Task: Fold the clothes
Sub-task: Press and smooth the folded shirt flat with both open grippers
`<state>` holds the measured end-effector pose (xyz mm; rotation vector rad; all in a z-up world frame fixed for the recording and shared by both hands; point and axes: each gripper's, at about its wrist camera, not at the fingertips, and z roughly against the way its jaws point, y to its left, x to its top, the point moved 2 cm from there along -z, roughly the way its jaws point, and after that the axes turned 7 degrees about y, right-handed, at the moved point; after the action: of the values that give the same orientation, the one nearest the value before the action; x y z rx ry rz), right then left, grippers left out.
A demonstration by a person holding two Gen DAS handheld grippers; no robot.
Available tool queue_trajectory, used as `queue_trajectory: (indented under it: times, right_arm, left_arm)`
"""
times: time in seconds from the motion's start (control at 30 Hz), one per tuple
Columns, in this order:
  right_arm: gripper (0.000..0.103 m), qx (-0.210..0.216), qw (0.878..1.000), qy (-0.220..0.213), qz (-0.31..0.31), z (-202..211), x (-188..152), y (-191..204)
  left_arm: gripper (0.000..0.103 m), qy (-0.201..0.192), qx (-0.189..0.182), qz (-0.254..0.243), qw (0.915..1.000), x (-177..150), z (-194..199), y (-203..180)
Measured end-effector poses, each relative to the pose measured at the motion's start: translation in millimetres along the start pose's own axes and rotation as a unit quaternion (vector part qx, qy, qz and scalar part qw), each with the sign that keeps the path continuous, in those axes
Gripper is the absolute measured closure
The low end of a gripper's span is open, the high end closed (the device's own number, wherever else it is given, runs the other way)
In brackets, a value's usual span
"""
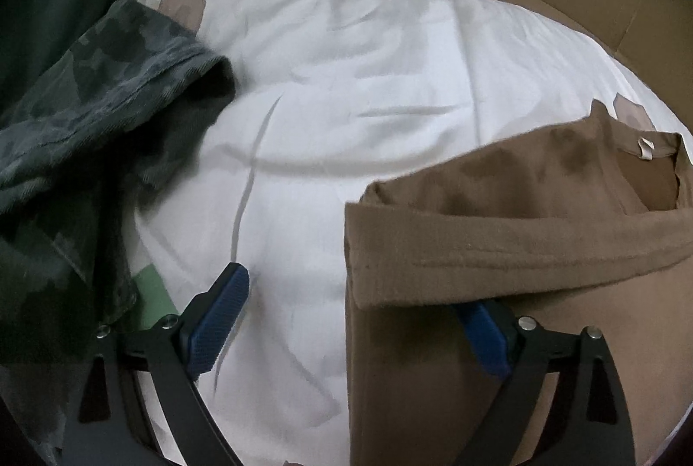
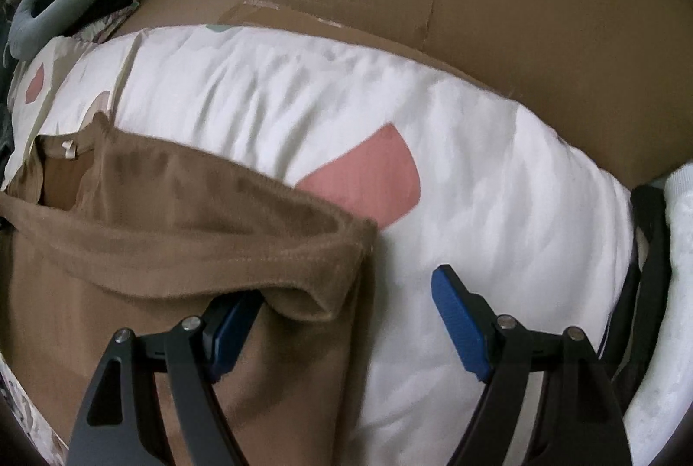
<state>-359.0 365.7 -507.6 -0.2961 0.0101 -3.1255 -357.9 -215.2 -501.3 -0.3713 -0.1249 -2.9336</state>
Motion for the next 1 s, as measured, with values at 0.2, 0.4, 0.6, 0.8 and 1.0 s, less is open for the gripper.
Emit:
queue_trajectory:
  times: [0.2, 0.4, 0.6, 0.8, 1.0]
  right_arm:
    - [0.025, -0.004, 1.0, -0.006, 0.0, -2.3, 15.9, -1.3]
    - [0.025, -0.004, 1.0, -0.007, -0.009, -5.5, 26.7, -6.1]
    - [0.025, -0.003, 1.0, -0.012, -0.009, -6.2, 36.4, -10.7]
    - [0.025, 0.006, 0.999, -0.034, -0.04, 10.0, 41.8, -22.6]
    - [0.025, 0.037, 0.997, -0.053, -0.051, 31.0, 34.8, -35.2]
  left_arm:
    - [0.01, -0.01, 0.007, -0.017, 0.9998, 16.3, 1.4, -2.9]
    - [0.01, -0.018, 0.007, -0.015, 0.9997, 35.4, 3.2, -0.7]
    - [0.01, -0.029, 0.0, -0.007, 0.9996, 46.7, 11.4, 2.1]
    - [0.01, -0.063, -0.011, 0.009, 0.9979, 44.0, 36.7, 3.7]
    - [0.01, -0.072, -0.017, 0.004, 0.9973, 17.5, 53.1, -0.3]
